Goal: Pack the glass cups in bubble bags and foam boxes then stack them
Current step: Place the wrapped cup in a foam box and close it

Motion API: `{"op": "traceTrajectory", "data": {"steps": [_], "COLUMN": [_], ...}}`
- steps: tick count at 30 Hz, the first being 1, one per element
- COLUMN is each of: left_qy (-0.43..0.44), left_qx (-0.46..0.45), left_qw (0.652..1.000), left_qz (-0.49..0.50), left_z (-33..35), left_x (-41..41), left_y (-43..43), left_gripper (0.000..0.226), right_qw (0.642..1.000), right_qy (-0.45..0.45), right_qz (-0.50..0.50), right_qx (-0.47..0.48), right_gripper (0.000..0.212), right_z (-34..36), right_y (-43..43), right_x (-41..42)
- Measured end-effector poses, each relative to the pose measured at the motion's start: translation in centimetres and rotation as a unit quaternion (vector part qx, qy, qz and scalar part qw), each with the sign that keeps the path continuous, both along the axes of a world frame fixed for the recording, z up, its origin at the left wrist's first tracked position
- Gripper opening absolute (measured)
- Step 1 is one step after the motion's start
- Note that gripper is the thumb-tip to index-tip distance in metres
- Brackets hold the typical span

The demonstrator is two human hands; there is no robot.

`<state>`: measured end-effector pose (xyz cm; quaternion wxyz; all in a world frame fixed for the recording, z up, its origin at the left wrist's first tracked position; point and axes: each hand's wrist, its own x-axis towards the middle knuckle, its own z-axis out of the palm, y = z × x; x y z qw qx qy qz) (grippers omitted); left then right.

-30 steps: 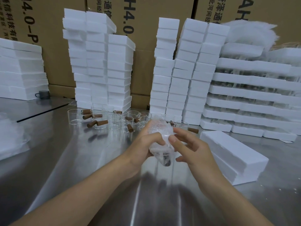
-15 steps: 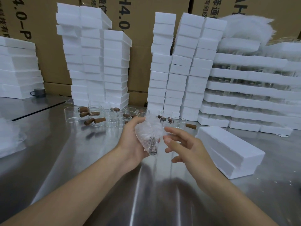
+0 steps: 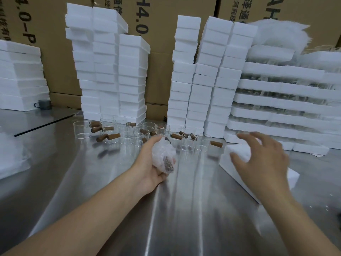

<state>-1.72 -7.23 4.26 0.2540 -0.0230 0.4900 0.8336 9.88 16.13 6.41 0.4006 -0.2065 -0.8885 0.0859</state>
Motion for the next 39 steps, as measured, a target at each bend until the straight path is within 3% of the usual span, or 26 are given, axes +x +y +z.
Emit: {"op": "traceTrajectory", "data": {"steps": [3, 6, 9, 12, 14, 16, 17, 18, 20, 22, 26, 31, 34, 37, 39], "left_qy": [-0.042, -0.037, -0.032, -0.028, -0.021, -0.023, -0.028, -0.032, -0.039, -0.046, -0.055, -0.020, 0.056, 0.151, 0.202], "left_qx": [0.050, 0.057, 0.072, 0.096, 0.121, 0.145, 0.154, 0.163, 0.175, 0.176, 0.157, 0.132, 0.050, -0.020, -0.046], "left_qw": [0.998, 0.998, 0.997, 0.994, 0.989, 0.982, 0.978, 0.975, 0.970, 0.968, 0.972, 0.979, 0.984, 0.975, 0.966], "left_qz": [0.000, 0.000, 0.012, 0.051, 0.081, 0.117, 0.135, 0.149, 0.165, 0.174, 0.167, 0.153, 0.159, 0.159, 0.153], "left_z": [0.2, 0.2, 0.6, 1.0, 1.3, 1.7, 1.9, 2.1, 2.3, 2.1, 1.8, 2.1, 2.4, 2.0, 2.0], "left_x": [-0.4, -0.7, -0.9, -1.3, -1.8, -2.2, -2.4, -2.6, -2.9, -3.2, -3.3, -2.6, -2.4, -2.5, -2.3], "left_y": [-0.5, -0.8, -1.0, -1.7, -2.4, -3.1, -3.5, -3.8, -4.4, -4.8, -4.5, -3.5, -3.1, -2.8, -2.7], "left_gripper": [0.065, 0.071, 0.071, 0.073, 0.076, 0.079, 0.079, 0.079, 0.078, 0.080, 0.084, 0.069, 0.046, 0.049, 0.044], "right_qw": [0.975, 0.941, 0.967, 0.980, 0.924, 0.804, 0.771, 0.780, 0.867, 0.916, 0.928, 0.894, 0.898, 0.917, 0.943], "right_qy": [-0.150, -0.250, -0.156, 0.003, 0.035, -0.029, -0.075, -0.110, -0.131, -0.132, -0.103, -0.179, -0.191, -0.141, -0.126], "right_qz": [-0.146, -0.188, -0.146, 0.048, 0.202, 0.329, 0.341, 0.322, 0.221, 0.158, 0.187, 0.285, 0.291, 0.275, 0.234], "right_qx": [-0.067, -0.129, -0.141, -0.194, -0.321, -0.494, -0.533, -0.526, -0.427, -0.345, -0.305, -0.295, -0.267, -0.250, -0.201], "right_gripper": [0.067, 0.078, 0.078, 0.069, 0.064, 0.065, 0.060, 0.052, 0.031, 0.023, 0.026, 0.056, 0.043, 0.022, 0.019], "right_z": [0.4, 0.8, 1.3, 1.8, 2.2, 1.9, 1.5, 0.8, -1.1, -2.6, -2.7, -2.8, -3.5, -3.8, -3.9], "right_y": [3.1, 4.5, 4.1, 1.9, -0.1, -1.4, -1.8, -2.0, -1.3, -0.6, -1.3, -3.8, -4.3, -4.3, -3.9], "right_x": [1.1, 1.9, 1.9, 1.8, 1.6, 0.8, 0.4, 0.1, -1.0, -1.7, -1.8, -1.4, -1.8, -2.1, -2.2]}}
